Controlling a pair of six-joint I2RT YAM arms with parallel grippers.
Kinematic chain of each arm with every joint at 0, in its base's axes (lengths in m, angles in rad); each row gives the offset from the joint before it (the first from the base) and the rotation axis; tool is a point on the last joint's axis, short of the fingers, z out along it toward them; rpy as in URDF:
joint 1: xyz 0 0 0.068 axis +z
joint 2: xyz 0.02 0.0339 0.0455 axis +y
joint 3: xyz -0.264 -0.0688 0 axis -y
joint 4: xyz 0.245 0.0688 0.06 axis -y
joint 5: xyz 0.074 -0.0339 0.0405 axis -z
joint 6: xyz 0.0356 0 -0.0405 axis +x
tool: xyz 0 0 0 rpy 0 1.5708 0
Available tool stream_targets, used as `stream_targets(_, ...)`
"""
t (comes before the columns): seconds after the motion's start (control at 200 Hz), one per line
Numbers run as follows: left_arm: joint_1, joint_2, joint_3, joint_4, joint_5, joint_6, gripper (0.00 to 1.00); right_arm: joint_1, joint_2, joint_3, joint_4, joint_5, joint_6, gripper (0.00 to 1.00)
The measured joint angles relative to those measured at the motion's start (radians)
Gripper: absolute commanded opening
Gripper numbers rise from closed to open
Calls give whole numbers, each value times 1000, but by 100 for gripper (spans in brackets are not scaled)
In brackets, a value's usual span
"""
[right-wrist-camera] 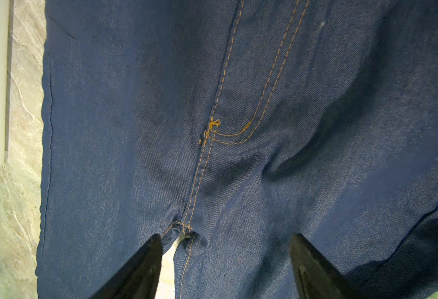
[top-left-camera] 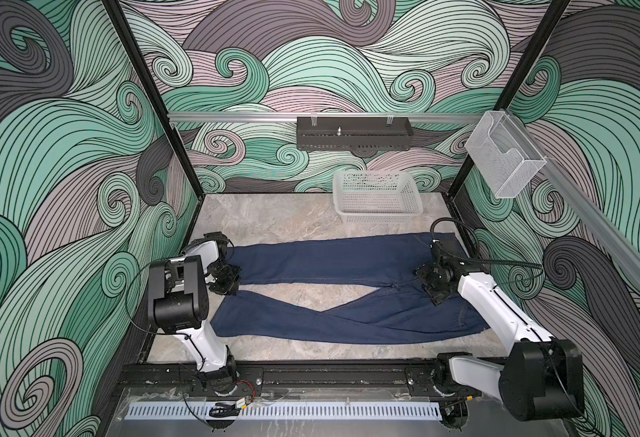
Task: Fold and stack the trousers
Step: Flatten out the trousers at the center of the table.
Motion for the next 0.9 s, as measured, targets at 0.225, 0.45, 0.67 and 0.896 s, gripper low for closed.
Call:
stream_targets(0.225,-3,-14,72,-41,-3,6,0,1,-4,-4,2,1,-4,77)
stream_targets(0.45,-4,-171,306,-93,2,50,0,1,-32,-10,-5,2,-4,77)
stream_targets(0.67,2,-494,204,-103,5,100,0,2,-62,-17,-24,3,-4,77)
stream_targets(0.896,89,-812,-163,-129,-21,111,0,2,-106,-73,-61,24,-24,77)
